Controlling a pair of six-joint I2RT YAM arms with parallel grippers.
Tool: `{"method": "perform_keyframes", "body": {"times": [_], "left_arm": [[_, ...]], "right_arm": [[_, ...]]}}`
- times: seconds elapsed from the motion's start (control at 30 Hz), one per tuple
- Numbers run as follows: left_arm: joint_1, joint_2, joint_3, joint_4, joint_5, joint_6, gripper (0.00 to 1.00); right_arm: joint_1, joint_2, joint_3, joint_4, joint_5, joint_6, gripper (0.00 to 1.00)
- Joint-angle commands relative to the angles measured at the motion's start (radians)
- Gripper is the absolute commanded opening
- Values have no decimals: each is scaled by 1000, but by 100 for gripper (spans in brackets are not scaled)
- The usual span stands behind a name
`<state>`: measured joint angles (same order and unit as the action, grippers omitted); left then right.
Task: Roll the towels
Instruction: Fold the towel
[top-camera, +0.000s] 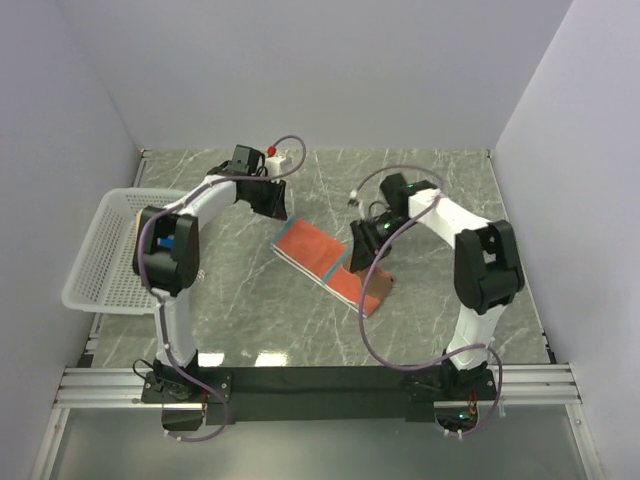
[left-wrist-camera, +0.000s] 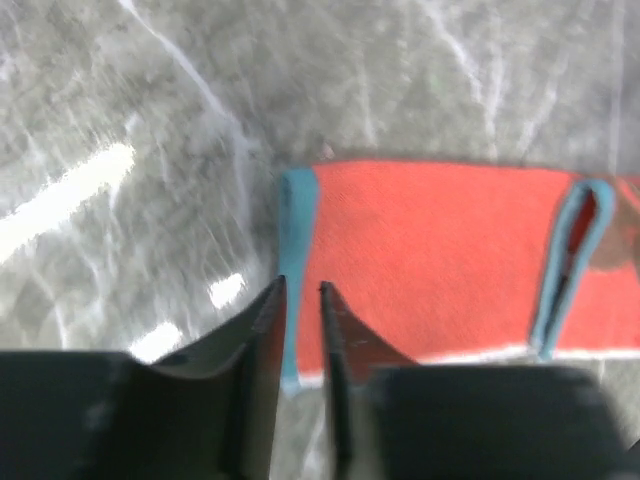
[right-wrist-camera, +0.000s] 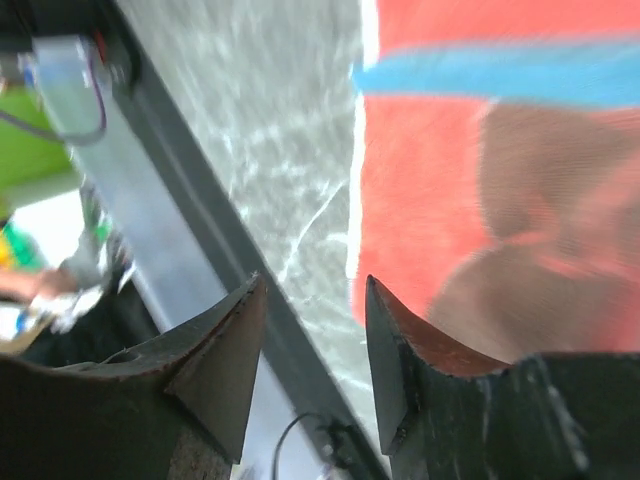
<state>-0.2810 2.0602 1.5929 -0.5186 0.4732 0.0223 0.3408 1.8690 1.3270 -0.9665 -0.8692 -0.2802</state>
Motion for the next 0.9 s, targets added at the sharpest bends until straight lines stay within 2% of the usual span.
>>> {"method": "perform_keyframes", "body": {"times": [0.0, 0.17, 0.27, 0.4, 0.47, 0.67, 0.77, 0.8, 0.87], "left_arm": [[-9, -188, -104, -55, 31, 70, 35], [-14, -279, -257, -73, 57, 21, 40], [-32, -270, -309, -66, 50, -15, 43], [-35, -209, -320, -43, 61, -111, 54], [-43, -169, -317, -34, 56, -151, 53], [-69, -74, -254, -12, 13, -188, 47], [-67, -10, -187, -26, -22, -188, 39], [-66, 6, -169, -29, -45, -185, 32], [-53, 53, -118, -40, -70, -179, 25]], "right_arm": [[-88, -80, 72, -20, 63, -33, 52], [-94, -67, 3, 2, 225, -53, 52], [-94, -45, -32, 15, 294, -60, 53], [-95, -34, -75, 63, 375, -71, 53], [-94, -5, -80, 60, 375, -79, 53], [-89, 67, -94, 63, 334, -79, 50], [-71, 84, -92, 66, 308, -68, 49], [-65, 85, -94, 68, 300, -65, 49], [-43, 91, -91, 68, 268, -53, 49]]}}
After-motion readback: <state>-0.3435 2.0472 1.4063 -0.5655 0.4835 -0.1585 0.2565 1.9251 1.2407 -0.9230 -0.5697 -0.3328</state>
